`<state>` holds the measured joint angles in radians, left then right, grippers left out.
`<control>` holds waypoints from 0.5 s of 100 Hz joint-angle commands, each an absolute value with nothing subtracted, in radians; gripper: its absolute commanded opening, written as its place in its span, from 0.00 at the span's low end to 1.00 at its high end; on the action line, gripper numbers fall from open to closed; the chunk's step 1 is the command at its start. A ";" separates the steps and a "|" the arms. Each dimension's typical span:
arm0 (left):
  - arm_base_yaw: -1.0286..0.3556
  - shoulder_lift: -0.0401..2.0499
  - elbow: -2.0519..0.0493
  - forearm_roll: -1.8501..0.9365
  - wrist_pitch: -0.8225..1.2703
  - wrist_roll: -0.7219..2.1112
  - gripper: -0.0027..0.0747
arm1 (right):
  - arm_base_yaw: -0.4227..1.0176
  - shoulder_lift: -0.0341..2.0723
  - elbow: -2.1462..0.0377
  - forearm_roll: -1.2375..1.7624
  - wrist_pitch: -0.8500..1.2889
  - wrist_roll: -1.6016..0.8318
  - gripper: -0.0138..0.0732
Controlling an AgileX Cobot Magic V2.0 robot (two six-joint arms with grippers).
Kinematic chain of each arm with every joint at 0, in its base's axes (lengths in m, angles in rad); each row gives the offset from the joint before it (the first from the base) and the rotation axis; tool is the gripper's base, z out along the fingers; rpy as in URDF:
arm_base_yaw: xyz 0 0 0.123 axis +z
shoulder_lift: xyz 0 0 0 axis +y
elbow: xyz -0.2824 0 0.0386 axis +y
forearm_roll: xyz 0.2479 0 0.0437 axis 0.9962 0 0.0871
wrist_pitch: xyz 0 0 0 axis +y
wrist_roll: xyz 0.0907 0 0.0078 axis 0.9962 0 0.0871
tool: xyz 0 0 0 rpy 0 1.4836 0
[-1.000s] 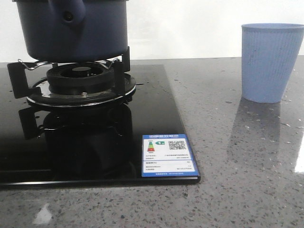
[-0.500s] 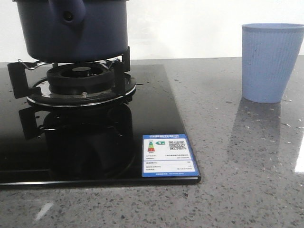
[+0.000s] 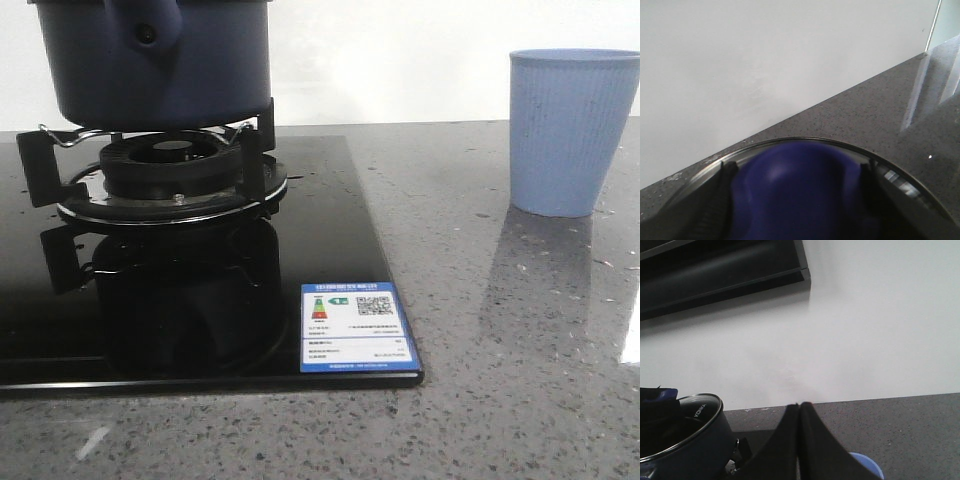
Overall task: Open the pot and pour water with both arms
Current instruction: 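Lower the glass lid back onto the pot with the left gripper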
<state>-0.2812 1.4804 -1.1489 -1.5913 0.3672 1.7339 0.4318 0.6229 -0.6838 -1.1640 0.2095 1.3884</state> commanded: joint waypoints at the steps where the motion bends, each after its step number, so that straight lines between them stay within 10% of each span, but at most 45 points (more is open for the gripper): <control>1: -0.287 1.438 -1.189 -1.647 0.410 1.734 0.74 | 0.430 0.619 -0.707 -1.183 0.182 1.387 0.08; 30: -0.267 1.263 -1.185 -1.656 0.400 1.720 0.71 | 0.430 0.617 -0.707 -1.183 0.152 1.387 0.08; 50: -0.254 1.012 -1.064 -1.645 0.330 1.713 0.22 | 0.430 0.561 -0.634 -1.433 -0.148 1.348 0.08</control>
